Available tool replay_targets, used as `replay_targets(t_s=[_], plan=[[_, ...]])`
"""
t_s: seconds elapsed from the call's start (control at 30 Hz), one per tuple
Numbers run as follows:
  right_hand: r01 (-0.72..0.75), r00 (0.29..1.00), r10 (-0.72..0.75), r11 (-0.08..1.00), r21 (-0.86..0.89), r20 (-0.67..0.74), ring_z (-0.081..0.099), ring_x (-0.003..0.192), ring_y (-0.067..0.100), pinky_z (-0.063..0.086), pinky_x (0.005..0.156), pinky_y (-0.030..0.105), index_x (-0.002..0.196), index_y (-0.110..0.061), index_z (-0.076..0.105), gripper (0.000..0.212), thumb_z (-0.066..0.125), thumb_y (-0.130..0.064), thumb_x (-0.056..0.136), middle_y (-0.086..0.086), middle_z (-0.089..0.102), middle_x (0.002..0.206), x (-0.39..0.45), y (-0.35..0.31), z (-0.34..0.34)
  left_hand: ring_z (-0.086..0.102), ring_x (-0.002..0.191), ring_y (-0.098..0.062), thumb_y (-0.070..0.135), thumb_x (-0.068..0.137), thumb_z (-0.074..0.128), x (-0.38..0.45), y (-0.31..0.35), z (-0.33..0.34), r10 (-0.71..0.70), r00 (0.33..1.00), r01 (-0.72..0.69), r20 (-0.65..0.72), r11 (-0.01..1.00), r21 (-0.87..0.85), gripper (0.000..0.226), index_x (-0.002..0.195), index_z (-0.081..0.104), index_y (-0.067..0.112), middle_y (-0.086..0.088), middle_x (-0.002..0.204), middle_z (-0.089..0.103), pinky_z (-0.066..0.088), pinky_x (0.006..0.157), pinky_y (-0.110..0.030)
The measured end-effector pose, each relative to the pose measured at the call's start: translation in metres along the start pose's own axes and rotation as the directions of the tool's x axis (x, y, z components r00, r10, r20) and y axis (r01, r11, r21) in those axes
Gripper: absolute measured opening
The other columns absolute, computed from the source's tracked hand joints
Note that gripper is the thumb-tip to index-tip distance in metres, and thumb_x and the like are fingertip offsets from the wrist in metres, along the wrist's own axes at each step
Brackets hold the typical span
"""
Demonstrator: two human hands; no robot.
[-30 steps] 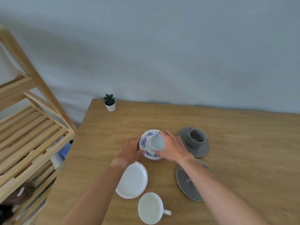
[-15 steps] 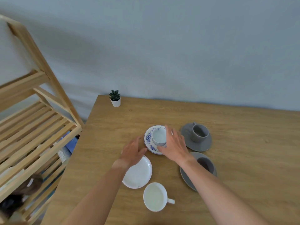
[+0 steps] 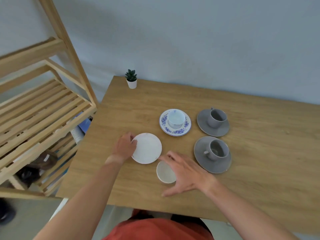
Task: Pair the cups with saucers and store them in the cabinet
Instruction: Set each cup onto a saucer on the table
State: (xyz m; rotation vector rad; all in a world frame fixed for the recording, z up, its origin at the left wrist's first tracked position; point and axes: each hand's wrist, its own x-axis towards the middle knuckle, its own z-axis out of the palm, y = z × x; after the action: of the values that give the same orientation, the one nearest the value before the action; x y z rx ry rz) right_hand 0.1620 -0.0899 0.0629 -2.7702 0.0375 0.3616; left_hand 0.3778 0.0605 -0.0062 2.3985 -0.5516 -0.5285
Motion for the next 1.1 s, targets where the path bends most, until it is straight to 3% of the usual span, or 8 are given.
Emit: replay_targets(t_s=[0.17, 0.37, 0.53, 0.67, 0.87, 1.1], plan=[[-0.027, 0.999, 0.028, 0.999, 0.022, -0.033, 0.055, 0.096, 0.02, 0.051, 0.086, 0.037, 0.131, -0.028, 0.041, 0.076, 0.073, -0.047, 0.064, -0.006, 0.042, 0.113, 0.004, 0.001, 0.006, 0.054, 0.092, -0.024, 0.009, 0.084, 0.054, -0.018, -0.007, -0.006, -0.033, 0.998, 0.029, -0.06, 0.997, -0.066, 0.031, 0.114, 0.055, 0.018, 0.004, 0.097, 0.055, 0.04, 0.075, -0.033], [-0.143, 0.97, 0.177, 0.969, 0.2, -0.164, 0.056, 0.103, 0.019, 0.05, 0.086, 0.034, 0.133, -0.032, 0.042, 0.079, 0.077, -0.047, 0.064, -0.009, 0.041, 0.117, 0.037, 0.001, -0.004, 0.065, 0.085, -0.032, 0.016, 0.082, 0.055, -0.036, -0.01, -0.004, -0.117, 0.992, 0.111, -0.049, 0.987, -0.114, 0.033, 0.114, 0.052, 0.026, -0.003, 0.089, 0.063, 0.055, 0.075, -0.042], [-0.172, 0.95, 0.226, 0.955, 0.242, -0.216, 0.051, 0.11, 0.018, 0.046, 0.09, 0.029, 0.137, -0.026, 0.042, 0.08, 0.078, -0.039, 0.066, -0.003, 0.041, 0.12, 0.062, -0.008, -0.013, 0.07, 0.061, -0.028, 0.012, 0.084, 0.06, -0.046, 0.001, -0.002, -0.201, 0.979, 0.182, -0.027, 0.93, -0.318, 0.032, 0.114, 0.055, 0.022, -0.015, 0.082, 0.068, 0.059, 0.051, -0.039], [-0.192, 0.952, 0.234, 0.959, 0.211, -0.198, 0.049, 0.114, 0.019, 0.044, 0.093, 0.029, 0.139, -0.024, 0.041, 0.085, 0.079, -0.038, 0.065, -0.001, 0.042, 0.122, 0.076, -0.012, -0.011, 0.07, 0.056, -0.021, 0.009, 0.092, 0.047, -0.054, 0.011, 0.006, -0.239, 0.971, 0.209, -0.025, 0.894, -0.396, 0.033, 0.123, 0.054, 0.017, -0.016, 0.087, 0.068, 0.056, 0.044, -0.028], [-0.218, 0.95, 0.26, 0.948, 0.231, -0.173, 0.048, 0.118, 0.02, 0.045, 0.096, 0.031, 0.141, -0.023, 0.042, 0.089, 0.08, -0.039, 0.062, -0.001, 0.043, 0.123, 0.092, -0.012, 0.0, 0.071, 0.055, -0.018, 0.009, 0.091, 0.049, -0.051, 0.01, 0.004, -0.237, 0.97, 0.237, 0.054, 0.875, -0.422, 0.033, 0.122, 0.055, 0.018, -0.017, 0.093, 0.068, 0.057, 0.047, -0.027], [-0.19, 0.953, 0.242, 0.946, 0.261, -0.181, 0.045, 0.128, 0.021, 0.044, 0.101, 0.035, 0.148, -0.023, 0.037, 0.091, 0.079, -0.037, 0.068, 0.0, 0.046, 0.135, 0.098, -0.016, 0.002, 0.073, 0.064, -0.021, 0.01, 0.091, 0.054, -0.043, 0.01, 0.0, -0.226, 0.967, 0.255, 0.12, 0.845, -0.469, 0.03, 0.119, 0.056, 0.019, -0.015, 0.082, 0.072, 0.06, 0.054, -0.034]])
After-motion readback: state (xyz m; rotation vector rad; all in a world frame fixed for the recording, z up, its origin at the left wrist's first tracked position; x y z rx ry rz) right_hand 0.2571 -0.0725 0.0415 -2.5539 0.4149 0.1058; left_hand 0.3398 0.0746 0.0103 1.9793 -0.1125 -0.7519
